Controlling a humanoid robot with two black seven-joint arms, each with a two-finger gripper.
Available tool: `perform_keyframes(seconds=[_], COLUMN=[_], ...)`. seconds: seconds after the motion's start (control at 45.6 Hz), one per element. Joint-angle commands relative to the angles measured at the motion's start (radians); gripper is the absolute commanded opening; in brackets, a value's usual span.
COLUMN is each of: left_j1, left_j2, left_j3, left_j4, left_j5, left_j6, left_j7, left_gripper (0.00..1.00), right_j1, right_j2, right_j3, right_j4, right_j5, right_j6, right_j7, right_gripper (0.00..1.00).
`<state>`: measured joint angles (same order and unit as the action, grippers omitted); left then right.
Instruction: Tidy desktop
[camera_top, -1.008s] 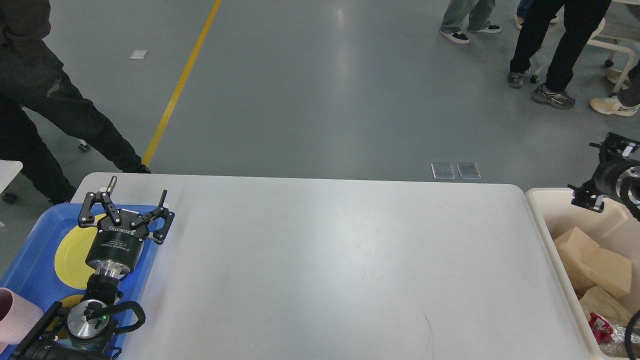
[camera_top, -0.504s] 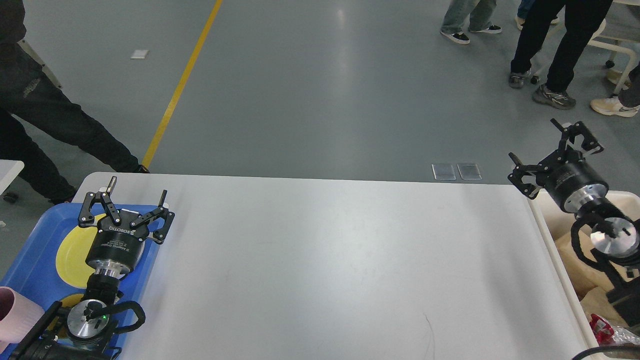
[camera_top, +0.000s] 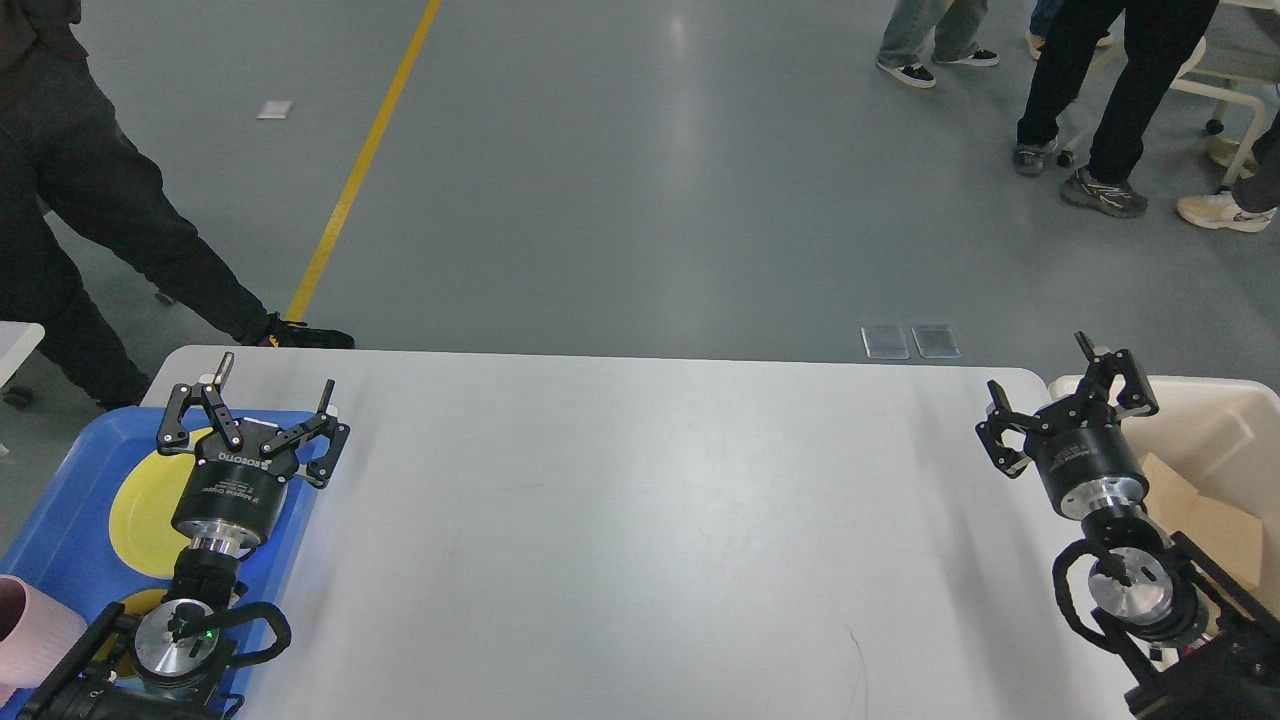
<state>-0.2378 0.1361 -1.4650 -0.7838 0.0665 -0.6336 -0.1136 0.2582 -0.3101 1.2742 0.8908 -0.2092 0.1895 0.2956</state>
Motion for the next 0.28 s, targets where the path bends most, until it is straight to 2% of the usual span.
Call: perform_keyframes(seconds=[0.0,0.263], left_j1=[0.000,0.000], left_j2=[0.000,-0.001], left_j3=[0.000,0.000], left_j4=[0.000,0.000], left_j5=[0.001,-0.001], left_j6=[0.000,0.000], left_j7=[0.000,0.000], left_gripper=[0.97,0.97], right_j1=[-0.023,-0.045], right_j2=[0.025,0.034], right_j3=[0.011,0.019], right_j4=[0.007,0.020], right_j5=[0.013,0.062], right_j6=[0.010,0.011], right_j7=[0.008,0.016], right_gripper=[1.00,1.00])
